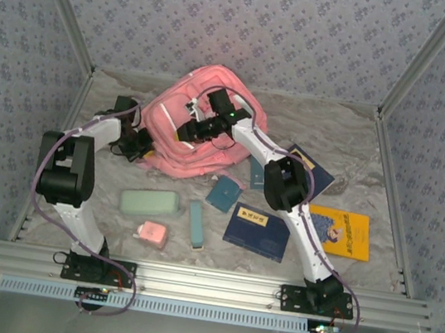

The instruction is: Pack the student bag

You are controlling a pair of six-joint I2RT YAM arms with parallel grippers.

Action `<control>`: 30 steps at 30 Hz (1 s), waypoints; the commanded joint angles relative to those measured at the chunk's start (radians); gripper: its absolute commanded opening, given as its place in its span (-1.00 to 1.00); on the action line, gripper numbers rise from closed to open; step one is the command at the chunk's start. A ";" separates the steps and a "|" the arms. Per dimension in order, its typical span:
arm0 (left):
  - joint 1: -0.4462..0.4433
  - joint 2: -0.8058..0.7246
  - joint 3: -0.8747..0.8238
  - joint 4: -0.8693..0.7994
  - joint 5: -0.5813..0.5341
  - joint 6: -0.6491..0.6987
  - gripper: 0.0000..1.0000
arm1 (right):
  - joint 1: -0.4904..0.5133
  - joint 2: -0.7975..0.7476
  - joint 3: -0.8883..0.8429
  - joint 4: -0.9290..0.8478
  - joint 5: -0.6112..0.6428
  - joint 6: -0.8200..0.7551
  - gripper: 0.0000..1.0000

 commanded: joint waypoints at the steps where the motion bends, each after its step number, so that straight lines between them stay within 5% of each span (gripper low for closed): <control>1: -0.009 0.037 0.024 0.037 0.029 0.000 -1.00 | 0.035 0.019 0.051 -0.124 0.013 -0.083 -0.61; 4: -0.009 0.032 0.040 0.031 0.031 0.007 -1.00 | 0.038 0.017 0.075 -0.148 0.061 -0.090 -1.00; 7: -0.009 0.012 0.052 0.010 0.011 0.023 -1.00 | 0.028 -0.011 0.090 -0.126 0.110 -0.043 -1.00; 12: -0.009 -0.093 0.034 -0.005 -0.015 0.073 -1.00 | -0.009 -0.134 -0.006 0.148 0.139 0.212 -1.00; 17: -0.029 -0.231 0.002 -0.014 -0.032 0.143 -0.88 | -0.013 -0.210 -0.017 0.229 0.300 0.394 -1.00; 30: -0.243 -0.392 -0.032 -0.038 -0.154 0.316 -0.49 | -0.035 -0.223 0.016 0.420 0.440 0.799 -1.00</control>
